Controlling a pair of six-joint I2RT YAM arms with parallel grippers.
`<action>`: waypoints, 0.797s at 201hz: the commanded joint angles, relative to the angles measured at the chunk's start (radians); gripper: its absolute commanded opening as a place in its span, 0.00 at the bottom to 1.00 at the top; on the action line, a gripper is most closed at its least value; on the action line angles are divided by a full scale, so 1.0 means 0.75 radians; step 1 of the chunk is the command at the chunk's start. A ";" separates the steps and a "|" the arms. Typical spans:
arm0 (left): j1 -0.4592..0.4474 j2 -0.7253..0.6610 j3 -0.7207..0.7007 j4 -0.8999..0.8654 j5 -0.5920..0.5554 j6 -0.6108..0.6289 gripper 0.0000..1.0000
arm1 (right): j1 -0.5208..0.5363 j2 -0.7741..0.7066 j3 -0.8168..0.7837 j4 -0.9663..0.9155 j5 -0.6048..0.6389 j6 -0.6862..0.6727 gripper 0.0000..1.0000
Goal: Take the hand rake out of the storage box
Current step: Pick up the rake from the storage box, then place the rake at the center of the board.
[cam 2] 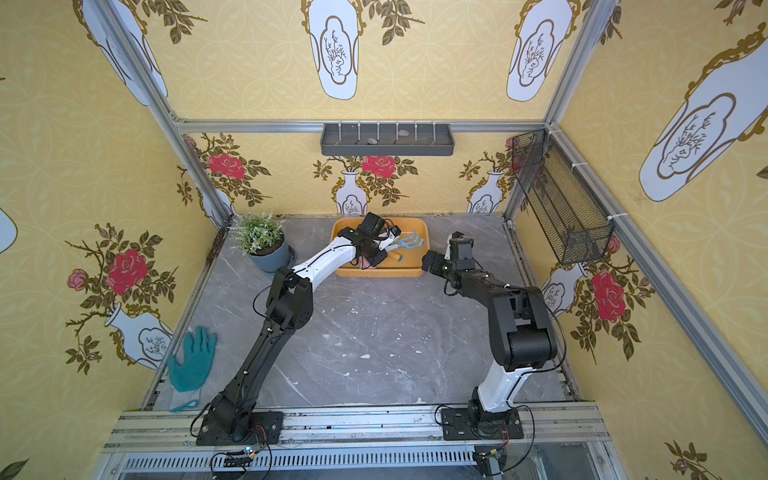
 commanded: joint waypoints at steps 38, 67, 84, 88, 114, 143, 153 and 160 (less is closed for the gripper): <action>-0.022 -0.122 -0.140 0.109 -0.006 -0.032 0.19 | 0.000 -0.043 -0.033 0.066 -0.010 0.032 0.98; -0.022 -0.178 -0.193 0.126 -0.010 -0.083 0.11 | 0.000 -0.070 -0.054 0.066 -0.016 0.042 0.97; -0.029 -0.261 -0.275 0.147 0.010 -0.136 0.07 | -0.001 -0.095 -0.069 0.064 -0.017 0.051 0.97; -0.032 -0.287 -0.305 0.164 -0.002 -0.152 0.06 | 0.000 -0.101 -0.070 0.062 -0.018 0.052 0.97; -0.051 -0.554 -0.632 0.326 -0.066 -0.299 0.03 | 0.001 -0.162 -0.105 0.055 -0.050 0.047 0.98; -0.077 -0.965 -1.116 0.541 -0.204 -0.586 0.00 | -0.003 -0.274 -0.175 -0.009 -0.004 0.058 0.98; -0.088 -1.117 -1.297 0.604 -0.258 -0.732 0.00 | -0.005 -0.325 -0.201 -0.033 -0.002 0.067 0.97; -0.107 -1.231 -1.418 0.635 -0.331 -0.840 0.00 | -0.002 -0.358 -0.216 -0.047 -0.005 0.068 0.97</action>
